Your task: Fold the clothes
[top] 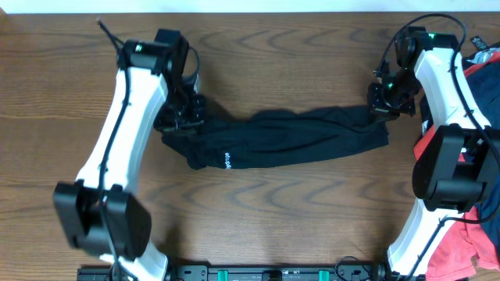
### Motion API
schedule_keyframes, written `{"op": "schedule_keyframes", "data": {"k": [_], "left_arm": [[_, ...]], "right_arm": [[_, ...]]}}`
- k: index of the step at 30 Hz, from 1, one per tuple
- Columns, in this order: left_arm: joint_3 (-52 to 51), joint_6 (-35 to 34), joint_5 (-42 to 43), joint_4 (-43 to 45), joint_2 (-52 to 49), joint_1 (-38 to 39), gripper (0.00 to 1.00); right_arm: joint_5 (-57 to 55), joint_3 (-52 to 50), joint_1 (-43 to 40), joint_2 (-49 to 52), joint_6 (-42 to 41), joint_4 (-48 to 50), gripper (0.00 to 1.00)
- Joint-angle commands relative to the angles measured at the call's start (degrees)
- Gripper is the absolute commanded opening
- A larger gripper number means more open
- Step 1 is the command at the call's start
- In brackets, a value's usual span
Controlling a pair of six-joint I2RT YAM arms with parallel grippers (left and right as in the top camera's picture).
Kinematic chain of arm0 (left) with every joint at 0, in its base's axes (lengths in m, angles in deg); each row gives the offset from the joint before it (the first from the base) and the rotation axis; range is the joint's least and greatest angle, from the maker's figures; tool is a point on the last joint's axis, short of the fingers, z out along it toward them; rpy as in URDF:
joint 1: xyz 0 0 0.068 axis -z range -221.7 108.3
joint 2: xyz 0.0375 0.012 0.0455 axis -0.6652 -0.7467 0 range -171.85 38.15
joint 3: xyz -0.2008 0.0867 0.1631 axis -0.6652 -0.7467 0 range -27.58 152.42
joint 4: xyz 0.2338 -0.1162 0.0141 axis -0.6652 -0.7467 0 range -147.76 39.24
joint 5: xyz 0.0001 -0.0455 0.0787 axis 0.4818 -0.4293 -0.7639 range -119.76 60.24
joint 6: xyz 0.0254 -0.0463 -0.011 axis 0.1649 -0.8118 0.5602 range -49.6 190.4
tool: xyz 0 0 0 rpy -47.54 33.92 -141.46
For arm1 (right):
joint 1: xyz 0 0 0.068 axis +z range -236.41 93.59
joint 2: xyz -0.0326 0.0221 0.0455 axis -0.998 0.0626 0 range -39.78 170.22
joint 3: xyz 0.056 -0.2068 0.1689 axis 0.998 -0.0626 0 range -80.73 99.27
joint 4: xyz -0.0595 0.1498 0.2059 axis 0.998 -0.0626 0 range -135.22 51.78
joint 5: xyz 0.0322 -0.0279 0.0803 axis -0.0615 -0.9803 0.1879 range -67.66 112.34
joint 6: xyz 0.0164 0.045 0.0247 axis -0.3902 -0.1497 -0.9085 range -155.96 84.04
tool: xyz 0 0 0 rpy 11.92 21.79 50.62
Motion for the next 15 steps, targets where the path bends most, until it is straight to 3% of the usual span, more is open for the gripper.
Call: {"op": "schedule_keyframes", "data": {"k": [1,15], "left_arm": [[-5.5,-0.4,-0.5,2.4,2.7,0.1,0.06],[-9.7,-1.7,-0.6,7.7,2.9,6.6,0.06]], "right_arm": [[0.4,-0.2,0.2,-0.1,-0.5,-0.3,0.01],[0.2,-0.2,0.0,-0.1,-0.5,0.1,0.01]]}}
